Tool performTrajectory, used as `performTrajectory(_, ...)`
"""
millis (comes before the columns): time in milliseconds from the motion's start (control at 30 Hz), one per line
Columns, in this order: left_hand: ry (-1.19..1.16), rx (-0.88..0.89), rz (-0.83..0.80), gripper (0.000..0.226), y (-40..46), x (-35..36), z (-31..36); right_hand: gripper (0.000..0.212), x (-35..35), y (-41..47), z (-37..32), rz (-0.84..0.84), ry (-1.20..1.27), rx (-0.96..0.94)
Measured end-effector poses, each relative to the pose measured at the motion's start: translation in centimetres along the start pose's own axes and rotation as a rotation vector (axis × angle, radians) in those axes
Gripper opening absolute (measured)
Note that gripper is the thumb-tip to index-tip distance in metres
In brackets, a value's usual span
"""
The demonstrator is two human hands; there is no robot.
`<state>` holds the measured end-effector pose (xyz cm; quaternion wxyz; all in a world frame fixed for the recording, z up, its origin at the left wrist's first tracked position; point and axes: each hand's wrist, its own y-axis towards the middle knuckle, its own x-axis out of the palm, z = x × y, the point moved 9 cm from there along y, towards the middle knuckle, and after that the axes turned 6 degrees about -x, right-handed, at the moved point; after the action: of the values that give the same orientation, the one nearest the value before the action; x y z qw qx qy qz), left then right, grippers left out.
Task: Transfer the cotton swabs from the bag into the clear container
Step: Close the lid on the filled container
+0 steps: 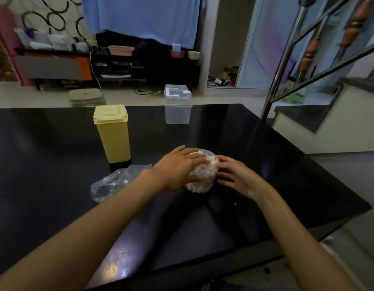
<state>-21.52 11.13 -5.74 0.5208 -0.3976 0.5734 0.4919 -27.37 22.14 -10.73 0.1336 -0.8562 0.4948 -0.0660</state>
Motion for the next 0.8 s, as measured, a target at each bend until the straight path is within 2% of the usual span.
performTrajectory(67,0.113,0.017,0.029,0.053,-0.2,-0.8,-1.0,0.034,1.5,0.2,0.1,-0.064,-0.026,0.005)
performTrajectory(167,0.209,-0.052,0.046,0.053,-0.6,-1.6,-3.4,0.045,3.7,1.2,0.0,-0.01,-0.079,-0.008)
performTrajectory(333,0.068,-0.265,-0.041,0.048,-2.0,-1.7,-7.1,0.058,7.0,2.8,-0.9,0.07,-0.066,-0.031)
performTrajectory(400,-0.014,-0.383,0.01,0.045,-3.6,-2.5,-8.5,0.063,7.5,3.1,-1.2,0.102,-0.067,-0.047)
performTrajectory(500,-0.132,-0.597,0.055,0.064,-7.4,-3.5,-10.5,0.059,6.9,2.4,-0.8,0.192,-0.055,-0.07)
performTrajectory(567,-0.211,-0.696,-0.049,0.086,-10.0,-2.5,-10.7,0.057,6.1,1.6,-0.2,0.247,-0.082,-0.096)
performTrajectory(633,-0.23,-0.713,-0.176,0.101,-12.4,-1.1,-10.1,0.055,5.7,0.6,0.2,0.268,-0.182,-0.142)
performTrajectory(733,-0.239,-0.7,-0.258,0.097,-15.1,0.2,-9.5,0.043,7.1,-1.7,0.0,0.224,-0.398,-0.233)
performTrajectory(800,-0.249,-0.717,-0.193,0.081,-15.8,-0.2,-10.0,0.034,8.9,-3.0,-0.3,0.121,-0.469,-0.319)
